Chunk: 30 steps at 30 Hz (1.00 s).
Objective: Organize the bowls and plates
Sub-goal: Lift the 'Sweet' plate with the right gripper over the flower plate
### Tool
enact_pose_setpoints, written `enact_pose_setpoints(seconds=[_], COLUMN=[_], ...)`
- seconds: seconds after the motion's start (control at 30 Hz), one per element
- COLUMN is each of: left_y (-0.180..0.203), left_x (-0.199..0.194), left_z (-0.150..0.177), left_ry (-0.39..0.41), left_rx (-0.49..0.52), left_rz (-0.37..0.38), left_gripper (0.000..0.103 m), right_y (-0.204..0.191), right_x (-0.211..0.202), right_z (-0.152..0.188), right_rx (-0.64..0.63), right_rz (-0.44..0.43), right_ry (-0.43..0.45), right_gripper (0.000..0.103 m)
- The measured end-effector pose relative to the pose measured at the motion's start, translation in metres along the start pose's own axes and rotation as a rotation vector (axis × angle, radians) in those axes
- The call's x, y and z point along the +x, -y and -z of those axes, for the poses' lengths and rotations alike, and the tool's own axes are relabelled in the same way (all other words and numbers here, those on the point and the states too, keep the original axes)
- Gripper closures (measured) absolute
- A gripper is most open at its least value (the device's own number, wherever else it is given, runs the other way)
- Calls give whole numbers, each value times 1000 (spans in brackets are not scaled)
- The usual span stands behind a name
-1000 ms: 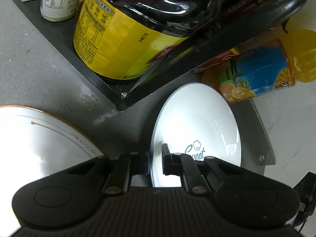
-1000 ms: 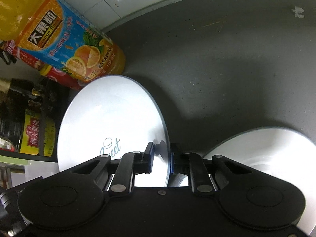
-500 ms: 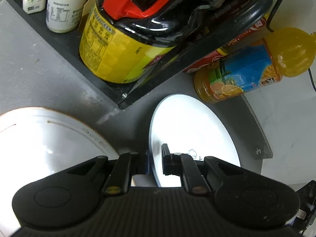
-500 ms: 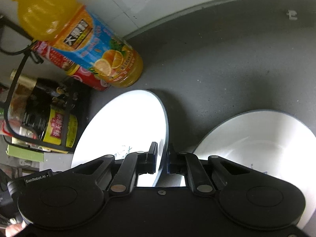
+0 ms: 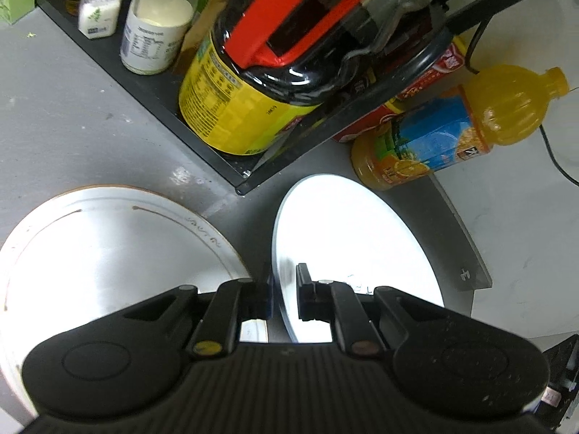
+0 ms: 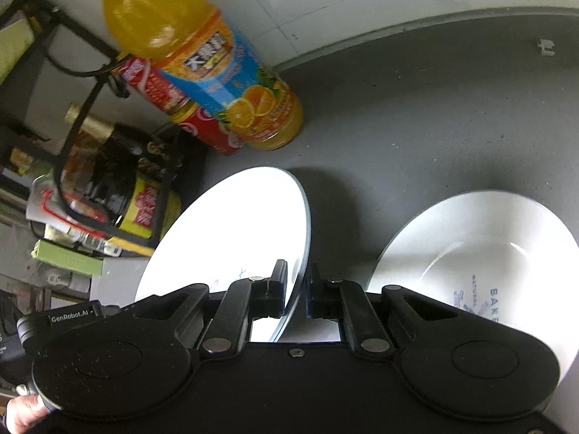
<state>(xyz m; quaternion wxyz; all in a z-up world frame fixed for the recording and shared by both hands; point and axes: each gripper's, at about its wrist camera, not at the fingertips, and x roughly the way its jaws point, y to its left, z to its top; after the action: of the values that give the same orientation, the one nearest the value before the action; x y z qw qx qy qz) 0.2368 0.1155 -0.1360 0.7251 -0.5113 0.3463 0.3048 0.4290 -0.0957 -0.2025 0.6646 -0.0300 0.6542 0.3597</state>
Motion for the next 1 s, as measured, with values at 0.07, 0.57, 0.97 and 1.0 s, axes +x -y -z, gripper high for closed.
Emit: enact_pose_setpoints(seconds=[0.07,0.57,0.97,1.0], left_y=[-1,-23,-53,-55], left_x=[-7,-54,-80,-81], left_z=[2,17,38,39], left_ry=[8,52,68,68], left_rx=[3,-22,-102,-107], left_rz=[3,-22,-42,-46], left_gripper=[93,93,93,93], right_y=[-4,-38,-56,-58], right_x=[-5,-19,-18,-17], right_z=[4,35,62,64], right_rx=[-8,-141,-216,-223], right_rz=[-9,-52,-77,-76], right_ry=[2,-28,-98,-103], right_gripper=[92,90,89,89])
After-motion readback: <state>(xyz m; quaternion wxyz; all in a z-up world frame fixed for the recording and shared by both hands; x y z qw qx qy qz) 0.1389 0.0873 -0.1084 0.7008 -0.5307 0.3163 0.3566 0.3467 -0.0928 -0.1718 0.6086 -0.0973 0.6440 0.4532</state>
